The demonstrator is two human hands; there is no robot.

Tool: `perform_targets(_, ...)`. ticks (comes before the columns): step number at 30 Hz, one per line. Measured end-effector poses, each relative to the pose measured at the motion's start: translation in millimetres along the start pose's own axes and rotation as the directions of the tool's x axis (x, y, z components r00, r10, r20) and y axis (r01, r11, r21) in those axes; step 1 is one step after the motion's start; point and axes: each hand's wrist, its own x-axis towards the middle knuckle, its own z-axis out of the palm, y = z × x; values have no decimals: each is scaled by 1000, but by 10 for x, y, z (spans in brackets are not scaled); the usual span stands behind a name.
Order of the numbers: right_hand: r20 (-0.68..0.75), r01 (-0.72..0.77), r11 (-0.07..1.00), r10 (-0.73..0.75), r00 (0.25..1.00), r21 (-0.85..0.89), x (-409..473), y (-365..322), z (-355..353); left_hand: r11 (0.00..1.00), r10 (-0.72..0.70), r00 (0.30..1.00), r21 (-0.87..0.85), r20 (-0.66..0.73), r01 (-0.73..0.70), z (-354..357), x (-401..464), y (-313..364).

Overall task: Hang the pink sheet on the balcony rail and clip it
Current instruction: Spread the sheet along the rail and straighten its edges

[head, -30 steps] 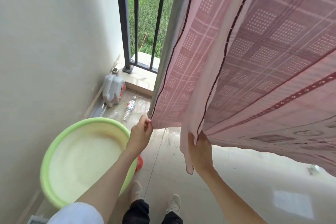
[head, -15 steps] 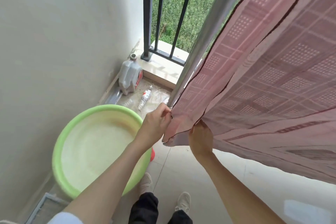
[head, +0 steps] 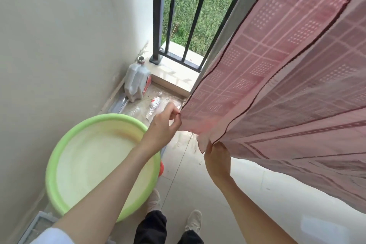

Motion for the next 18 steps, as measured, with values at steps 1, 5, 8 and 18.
perform_targets(1,4,3,1000,-3,1000,31,23,-75,63,1000,0,999,-19,35,1,14,-64,-10)
perform_targets(5,-43,66,996,-63,997,64,167,-234,251,997,7,997,-78,77,-1,-41,-133,-12)
perform_targets(8,-45,125,992,-125,991,-8,188,-261,347,993,-4,995,-120,96,16,-17,-98,-15)
perform_targets(18,-28,228,970,-231,973,-80,234,-275,495,994,67,984,-95,167,-51,181,-28,67)
